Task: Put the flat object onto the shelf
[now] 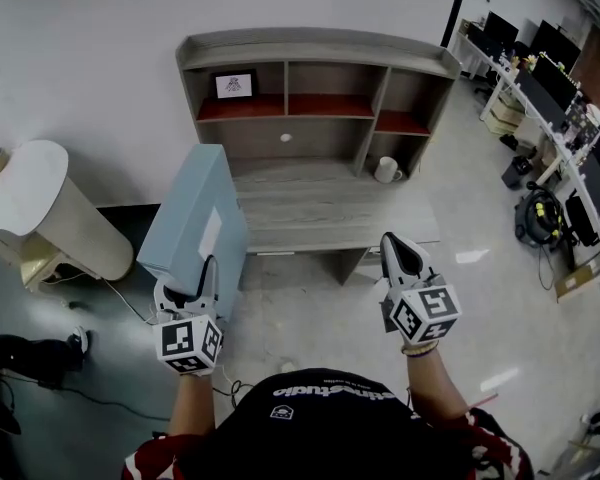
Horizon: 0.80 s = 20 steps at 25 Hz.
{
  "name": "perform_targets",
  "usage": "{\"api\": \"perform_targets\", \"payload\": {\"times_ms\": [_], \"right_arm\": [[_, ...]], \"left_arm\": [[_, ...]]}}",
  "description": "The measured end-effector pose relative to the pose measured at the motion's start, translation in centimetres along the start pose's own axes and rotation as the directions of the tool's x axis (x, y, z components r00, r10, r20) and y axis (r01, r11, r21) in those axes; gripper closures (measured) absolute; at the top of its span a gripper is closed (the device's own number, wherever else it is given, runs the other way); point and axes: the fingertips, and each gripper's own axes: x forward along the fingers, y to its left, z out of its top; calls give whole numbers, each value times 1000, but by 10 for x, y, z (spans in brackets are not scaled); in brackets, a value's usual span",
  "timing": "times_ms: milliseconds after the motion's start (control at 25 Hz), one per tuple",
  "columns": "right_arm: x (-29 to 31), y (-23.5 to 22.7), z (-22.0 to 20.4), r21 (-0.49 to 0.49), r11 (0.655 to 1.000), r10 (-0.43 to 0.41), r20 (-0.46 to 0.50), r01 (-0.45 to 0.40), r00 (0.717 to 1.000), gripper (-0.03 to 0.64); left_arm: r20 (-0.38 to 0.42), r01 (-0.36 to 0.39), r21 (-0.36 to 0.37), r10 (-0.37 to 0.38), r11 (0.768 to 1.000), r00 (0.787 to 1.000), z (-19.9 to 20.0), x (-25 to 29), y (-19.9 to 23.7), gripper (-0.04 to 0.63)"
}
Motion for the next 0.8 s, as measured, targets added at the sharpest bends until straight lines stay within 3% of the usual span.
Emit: {"api": "perform_targets", "payload": {"times_ms": [800], "right_arm": [[51, 1, 2, -19, 1000, -23, -12, 23, 1000, 624]], "left_arm": [[-33, 49, -32, -50, 998, 998, -27, 57, 21, 330]]}}
